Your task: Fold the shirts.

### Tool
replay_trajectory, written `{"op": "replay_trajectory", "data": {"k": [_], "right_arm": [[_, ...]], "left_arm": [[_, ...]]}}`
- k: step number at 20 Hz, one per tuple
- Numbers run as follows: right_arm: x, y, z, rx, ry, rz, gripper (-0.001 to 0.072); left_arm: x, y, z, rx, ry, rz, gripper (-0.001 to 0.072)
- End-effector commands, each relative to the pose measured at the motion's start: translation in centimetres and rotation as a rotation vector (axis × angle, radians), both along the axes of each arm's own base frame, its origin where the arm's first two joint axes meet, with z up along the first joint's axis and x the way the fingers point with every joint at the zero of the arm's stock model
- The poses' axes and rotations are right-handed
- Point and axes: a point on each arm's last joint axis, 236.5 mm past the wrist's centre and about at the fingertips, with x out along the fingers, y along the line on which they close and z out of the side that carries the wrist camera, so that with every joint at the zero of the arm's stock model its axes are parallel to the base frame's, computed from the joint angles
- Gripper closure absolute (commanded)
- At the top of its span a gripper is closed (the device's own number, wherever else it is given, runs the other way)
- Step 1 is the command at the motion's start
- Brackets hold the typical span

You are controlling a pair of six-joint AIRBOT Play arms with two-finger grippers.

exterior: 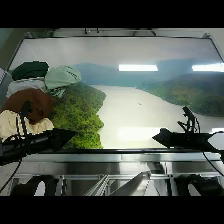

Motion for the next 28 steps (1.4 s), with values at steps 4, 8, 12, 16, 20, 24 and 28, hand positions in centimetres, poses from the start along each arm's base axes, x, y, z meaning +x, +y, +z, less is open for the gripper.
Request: {"op": "replay_trajectory", "data": {"k": [4, 8, 12, 16, 20, 24, 28], "right_arm": [[0.0, 0.0, 0.0, 0.0, 0.0, 0.001, 0.069], [0.0, 0.0, 0.0, 0.0, 0.0, 0.001, 0.069], [0.0, 0.0, 0.0, 0.001, 0.0, 0.0, 0.069], [0.0, 0.3, 0.2, 0.019, 0.003, -0.005, 0.069], [1.3, 0.7, 1.0, 0.057, -0.033, -0.047, 0.069], [5.0, -0.5, 2.7, -0.019, -0.257, -0.025, 0.0688], [8.5, -2.0, 5.4, -0.065, -0.375, -0.058, 0.033]], "left_arm": [[0.0, 0.0, 0.0, 0.0, -0.001, 0.0, 0.0686], [0.0, 0.0, 0.0, 0.0, -0.001, 0.0, 0.0685], [0.0, 0.0, 0.0, 0.0, -0.001, 0.0, 0.0685], [0.2, 0.0, 0.1, -0.004, -0.005, 0.007, 0.0686], [2.9, 1.4, 0.6, -0.014, -0.031, 0.145, 0.0696], [9.3, 8.0, 0.3, 0.217, -0.06, 0.36, 0.044], [18.3, 12.7, 1.1, 0.38, -0.057, 0.387, -0.0005]]}}
